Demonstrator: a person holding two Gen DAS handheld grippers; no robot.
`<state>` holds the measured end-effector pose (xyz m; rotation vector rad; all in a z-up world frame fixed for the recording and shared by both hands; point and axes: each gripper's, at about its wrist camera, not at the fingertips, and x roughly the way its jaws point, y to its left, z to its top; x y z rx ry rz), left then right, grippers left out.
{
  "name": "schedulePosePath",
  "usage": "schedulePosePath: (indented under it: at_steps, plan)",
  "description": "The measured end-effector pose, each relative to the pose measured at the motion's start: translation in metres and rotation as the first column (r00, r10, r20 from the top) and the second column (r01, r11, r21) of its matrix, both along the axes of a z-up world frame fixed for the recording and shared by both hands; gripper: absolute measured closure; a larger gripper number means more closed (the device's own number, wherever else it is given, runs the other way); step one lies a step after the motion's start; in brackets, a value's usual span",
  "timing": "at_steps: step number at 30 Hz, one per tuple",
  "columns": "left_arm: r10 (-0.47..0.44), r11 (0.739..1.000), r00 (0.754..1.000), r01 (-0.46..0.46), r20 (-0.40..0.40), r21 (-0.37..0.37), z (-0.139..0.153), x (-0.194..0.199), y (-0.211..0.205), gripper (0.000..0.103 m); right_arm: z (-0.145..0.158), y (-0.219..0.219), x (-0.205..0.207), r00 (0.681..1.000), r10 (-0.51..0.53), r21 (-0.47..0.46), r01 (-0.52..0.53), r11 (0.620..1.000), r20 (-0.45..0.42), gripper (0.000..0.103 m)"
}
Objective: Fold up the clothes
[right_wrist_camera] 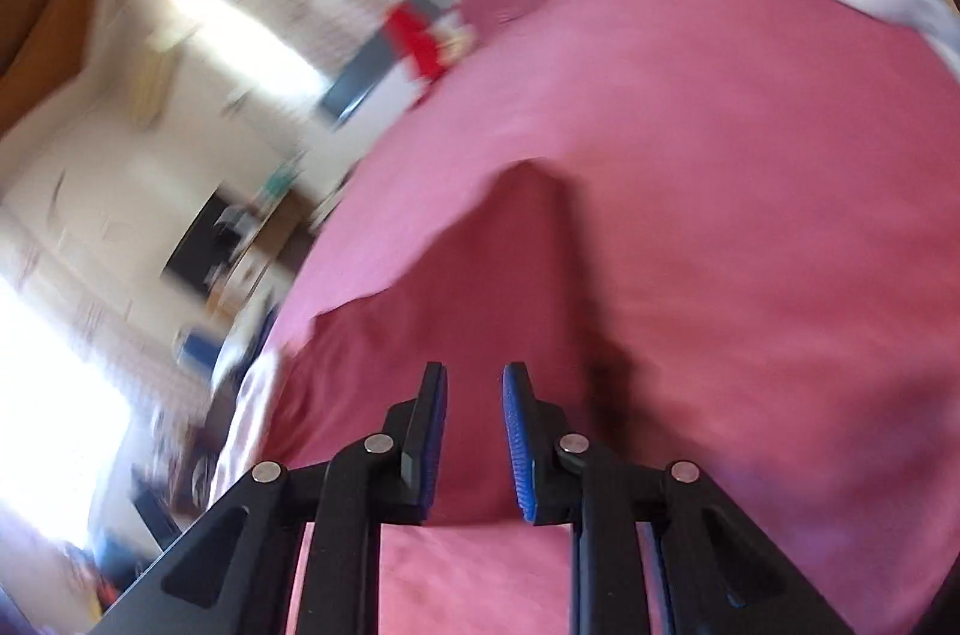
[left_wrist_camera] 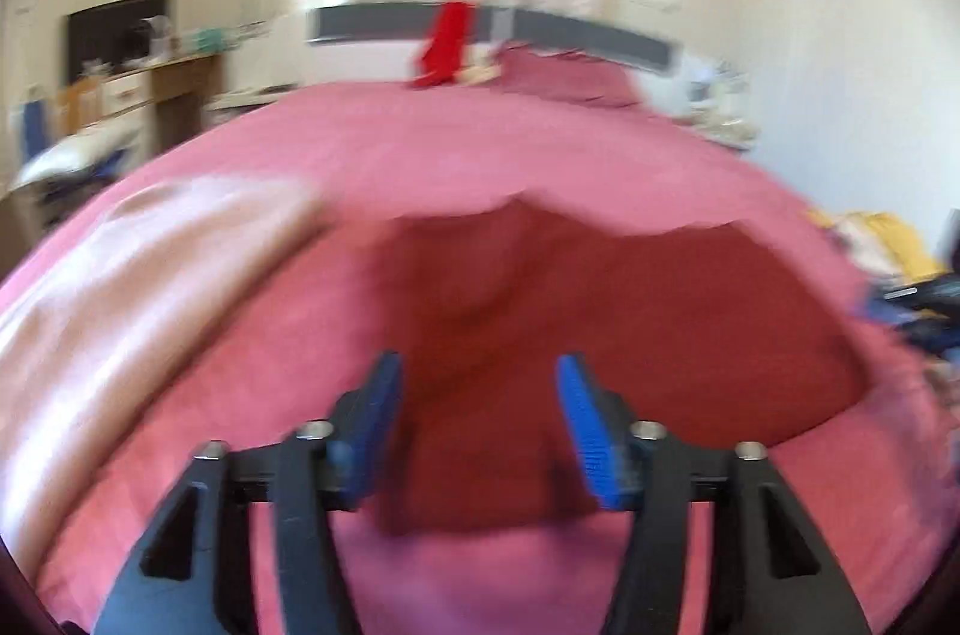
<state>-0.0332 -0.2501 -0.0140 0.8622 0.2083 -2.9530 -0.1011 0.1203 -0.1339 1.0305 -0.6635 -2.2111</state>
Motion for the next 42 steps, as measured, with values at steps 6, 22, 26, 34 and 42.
schedulePosePath:
  at_steps: [6,22,26,34,42]
  plan:
    - [-0.091,0.992,0.992,0.098,0.086,-0.083,-0.011,-0.085,0.04,0.038,-0.016,-0.076,-0.035,1.0,0.023,0.354,-0.017,0.935,-0.014,0.082]
    - [0.364,0.879,0.915,-0.399,0.174,0.26,-0.049,-0.044,-0.146,0.037,-0.031,-0.094,-0.027,0.996,0.044,0.464,-0.004,0.886,-0.074,0.08]
    - [0.484,0.853,0.87,-0.493,0.094,0.17,-0.023,-0.018,-0.136,0.038,-0.033,-0.088,-0.026,0.996,0.039,0.461,0.004,0.887,-0.084,0.079]
    - [0.32,0.943,0.946,-0.313,-0.048,0.116,0.015,-0.038,-0.057,0.031,-0.019,-0.09,-0.024,0.995,0.046,0.491,0.005,0.871,-0.091,0.08]
    - [0.208,0.977,0.97,-0.199,0.122,-0.082,-0.022,-0.13,-0.058,0.028,0.023,-0.105,-0.086,0.986,0.124,0.446,-0.064,0.893,-0.109,0.077]
